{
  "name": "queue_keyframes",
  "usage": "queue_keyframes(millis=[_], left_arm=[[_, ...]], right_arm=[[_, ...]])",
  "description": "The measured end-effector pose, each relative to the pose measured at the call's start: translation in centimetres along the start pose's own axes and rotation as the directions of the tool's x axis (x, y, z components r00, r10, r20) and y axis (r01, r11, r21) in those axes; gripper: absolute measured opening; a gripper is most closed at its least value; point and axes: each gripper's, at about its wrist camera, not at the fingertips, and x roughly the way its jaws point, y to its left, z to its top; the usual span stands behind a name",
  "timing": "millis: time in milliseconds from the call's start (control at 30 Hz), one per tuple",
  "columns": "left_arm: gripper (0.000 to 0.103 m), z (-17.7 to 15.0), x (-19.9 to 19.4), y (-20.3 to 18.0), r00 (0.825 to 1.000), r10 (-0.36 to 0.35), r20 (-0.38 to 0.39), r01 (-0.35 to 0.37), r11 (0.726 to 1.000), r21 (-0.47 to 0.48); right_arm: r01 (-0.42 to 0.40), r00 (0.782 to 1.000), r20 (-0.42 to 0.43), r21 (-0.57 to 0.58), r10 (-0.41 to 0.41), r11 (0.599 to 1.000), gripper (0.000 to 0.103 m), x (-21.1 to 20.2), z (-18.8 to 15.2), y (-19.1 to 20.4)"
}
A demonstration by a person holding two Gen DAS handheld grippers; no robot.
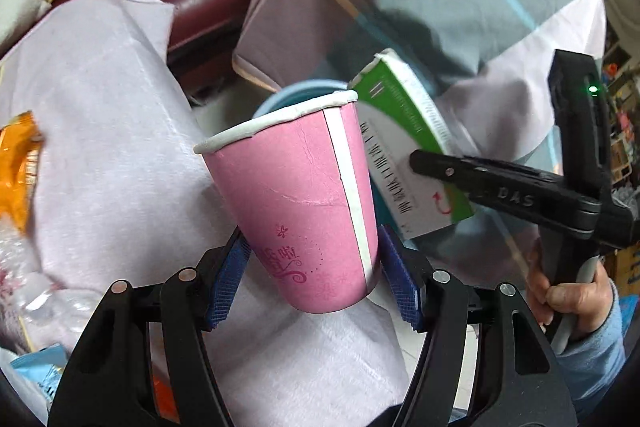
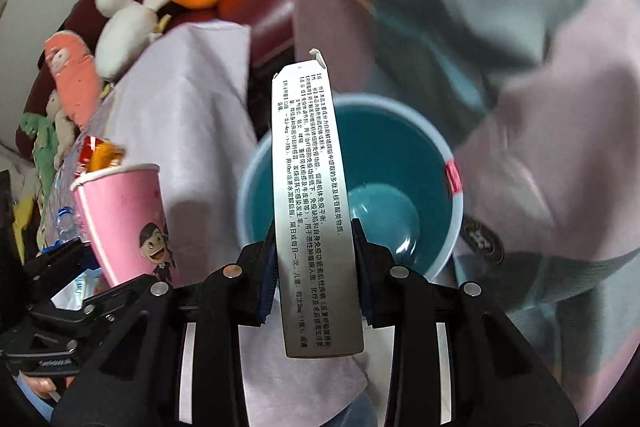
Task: Collect trash
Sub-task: 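Carry cup and box over the teal bin and open both tools to drop them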
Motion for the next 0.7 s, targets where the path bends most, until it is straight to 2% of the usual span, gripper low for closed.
queue_keyframes(millis=[167,400,533,700], left_arm=[[0.066,1.1,2.2,0.0,0.999,0.025,-0.037,-0.025,1.0,-0.01],[0.066,2.8,2.4,0.8,0.999,0.044,-0.023,-0.045,0.999,-0.012],[0.066,3.1,3.2,0.8,0.999,0.043,-0.034,-0.043,0.999,-0.003],[0.066,3.0,4.2,0.5,0.998,0.028,-0.05,-0.028,1.0,0.003]], right_arm=[[-0.035,0.997,-0.069,0.029,0.037,0.999,0.031,4.1,-0.1,-1.9],[-0.096,0.982,-0.16,0.044,0.102,0.994,0.033,9.0,-0.4,-1.7],[-0.116,0.977,-0.172,0.052,0.123,0.992,0.037,8.8,-0.7,-2.0],[-0.108,0.983,-0.141,0.068,0.117,0.992,0.037,6.9,-0.7,-3.3]])
